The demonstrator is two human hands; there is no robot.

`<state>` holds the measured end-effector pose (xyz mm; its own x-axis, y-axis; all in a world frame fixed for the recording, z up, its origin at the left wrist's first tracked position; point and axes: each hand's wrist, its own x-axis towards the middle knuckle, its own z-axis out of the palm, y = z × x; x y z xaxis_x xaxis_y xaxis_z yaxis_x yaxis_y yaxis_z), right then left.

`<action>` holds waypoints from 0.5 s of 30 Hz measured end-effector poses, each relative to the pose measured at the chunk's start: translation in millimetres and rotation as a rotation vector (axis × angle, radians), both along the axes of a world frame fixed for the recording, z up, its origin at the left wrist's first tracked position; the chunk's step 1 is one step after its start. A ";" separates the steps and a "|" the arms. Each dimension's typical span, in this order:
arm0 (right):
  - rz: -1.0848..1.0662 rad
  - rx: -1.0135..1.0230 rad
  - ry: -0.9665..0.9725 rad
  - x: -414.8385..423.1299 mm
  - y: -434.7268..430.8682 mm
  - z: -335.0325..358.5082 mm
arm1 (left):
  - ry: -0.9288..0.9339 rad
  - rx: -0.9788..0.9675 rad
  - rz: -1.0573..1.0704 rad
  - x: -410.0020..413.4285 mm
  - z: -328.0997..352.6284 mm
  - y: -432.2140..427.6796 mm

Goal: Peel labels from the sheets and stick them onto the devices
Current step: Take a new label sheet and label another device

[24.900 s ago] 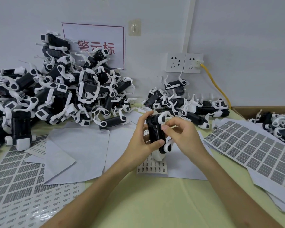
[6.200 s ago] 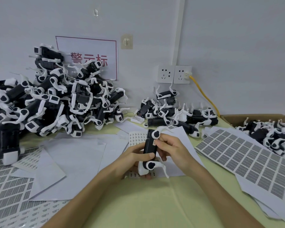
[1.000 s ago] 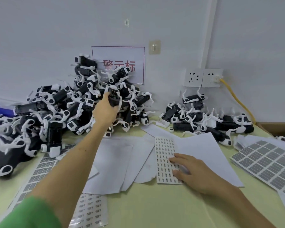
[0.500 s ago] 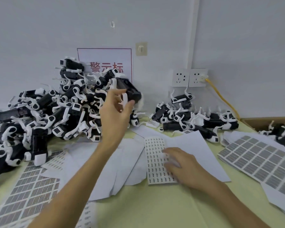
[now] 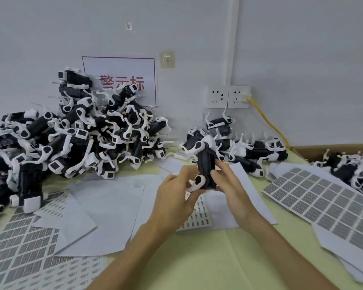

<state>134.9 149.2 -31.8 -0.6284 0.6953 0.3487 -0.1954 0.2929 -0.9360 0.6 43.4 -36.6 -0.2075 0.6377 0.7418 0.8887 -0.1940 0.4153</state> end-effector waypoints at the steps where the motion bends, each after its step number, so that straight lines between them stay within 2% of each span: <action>1: -0.015 -0.027 -0.001 0.1 0.5 0.8 | 0.016 -0.011 -0.007 0.4 -0.9 0.8; 5: -0.071 -0.121 -0.026 2.4 5.8 0.1 | 0.087 -0.008 -0.029 2.7 -3.9 5.5; 8: -0.123 -0.195 -0.043 1.9 10.1 -0.8 | 0.240 0.023 -0.053 4.3 -6.6 7.0; 11: -0.084 -0.364 -0.036 3.5 13.7 1.6 | 0.314 0.025 -0.100 8.3 -6.8 8.3; 13: -0.026 -0.457 0.013 5.1 15.7 2.0 | 0.247 -0.006 -0.111 11.7 -6.1 8.2; 15: -0.004 -0.485 0.077 5.3 18.3 1.2 | 0.081 -0.053 -0.115 13.7 -6.0 6.1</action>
